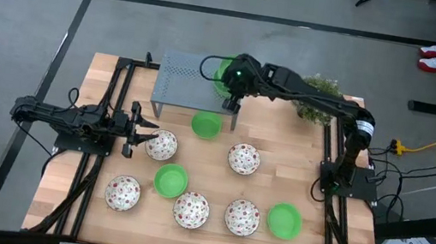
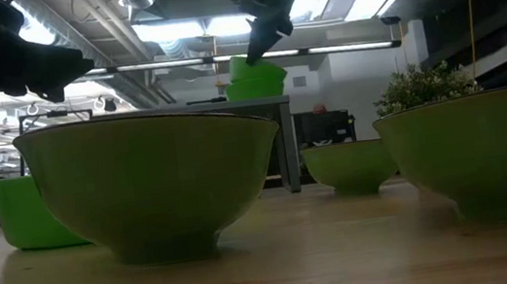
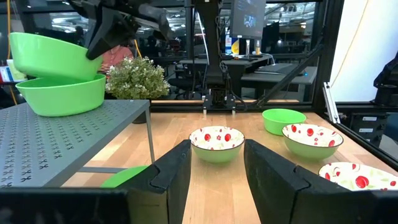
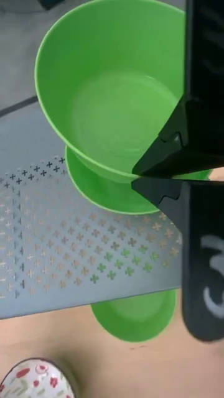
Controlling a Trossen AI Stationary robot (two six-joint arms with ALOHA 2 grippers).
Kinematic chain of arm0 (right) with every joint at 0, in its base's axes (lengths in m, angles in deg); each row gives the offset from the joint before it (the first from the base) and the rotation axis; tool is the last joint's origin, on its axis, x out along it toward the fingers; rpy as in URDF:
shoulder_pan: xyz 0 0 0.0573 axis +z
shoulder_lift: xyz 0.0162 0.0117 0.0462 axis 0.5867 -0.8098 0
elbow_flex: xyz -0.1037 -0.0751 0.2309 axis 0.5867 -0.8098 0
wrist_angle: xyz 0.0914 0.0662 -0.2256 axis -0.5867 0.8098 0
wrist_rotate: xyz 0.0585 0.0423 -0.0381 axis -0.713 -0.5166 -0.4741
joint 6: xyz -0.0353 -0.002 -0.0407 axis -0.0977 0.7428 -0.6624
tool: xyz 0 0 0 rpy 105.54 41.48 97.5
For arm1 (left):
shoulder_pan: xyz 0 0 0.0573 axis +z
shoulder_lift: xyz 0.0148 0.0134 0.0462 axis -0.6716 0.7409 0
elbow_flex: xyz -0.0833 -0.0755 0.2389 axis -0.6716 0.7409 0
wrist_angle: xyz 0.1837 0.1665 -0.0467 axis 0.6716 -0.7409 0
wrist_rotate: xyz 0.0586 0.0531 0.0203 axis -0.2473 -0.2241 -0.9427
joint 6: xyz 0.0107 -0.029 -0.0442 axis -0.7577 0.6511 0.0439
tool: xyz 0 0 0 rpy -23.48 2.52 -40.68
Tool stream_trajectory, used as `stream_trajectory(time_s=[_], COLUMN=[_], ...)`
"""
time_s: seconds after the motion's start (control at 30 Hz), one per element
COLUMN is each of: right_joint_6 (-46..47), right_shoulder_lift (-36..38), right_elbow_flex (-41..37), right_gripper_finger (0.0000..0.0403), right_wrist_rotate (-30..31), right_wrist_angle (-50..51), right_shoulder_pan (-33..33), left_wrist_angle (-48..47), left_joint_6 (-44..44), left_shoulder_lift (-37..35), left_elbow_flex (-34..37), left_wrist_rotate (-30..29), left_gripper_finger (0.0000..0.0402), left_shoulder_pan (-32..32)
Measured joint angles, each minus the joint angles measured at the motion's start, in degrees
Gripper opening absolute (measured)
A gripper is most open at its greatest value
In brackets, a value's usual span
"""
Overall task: Pick & Place Mini bowls
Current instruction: Stack the green bowl on the green bowl on the shelf
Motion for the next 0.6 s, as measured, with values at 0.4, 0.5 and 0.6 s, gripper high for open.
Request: stream_trajectory(time_s=[0.4,0.5,0.6], right_joint_6=[-2.65,-2.93,-2.93], right_shoulder_lift=[0.00,0.00,0.00], right_elbow_flex=[0.00,0.00,0.00], right_gripper_finger=[0.0037,0.0061,0.0086], right_wrist_rotate=[-0.83,-0.77,0.77], right_wrist_angle=[-0.22,-0.21,-0.28], right_shoulder_pan=[-0.78,-0.78,-0.78], left_wrist_angle=[0.00,0.00,0.00], left_joint_6=[0.00,0.00,0.00], left_shoulder_lift=[0.00,0.00,0.00], left_elbow_flex=[0.02,0.02,0.00], left_wrist_rotate=[0.00,0.00,0.00], left_gripper_finger=[0.0143,0.0143,0.0143], left_shoulder_pan=[0.00,0.01,0.02])
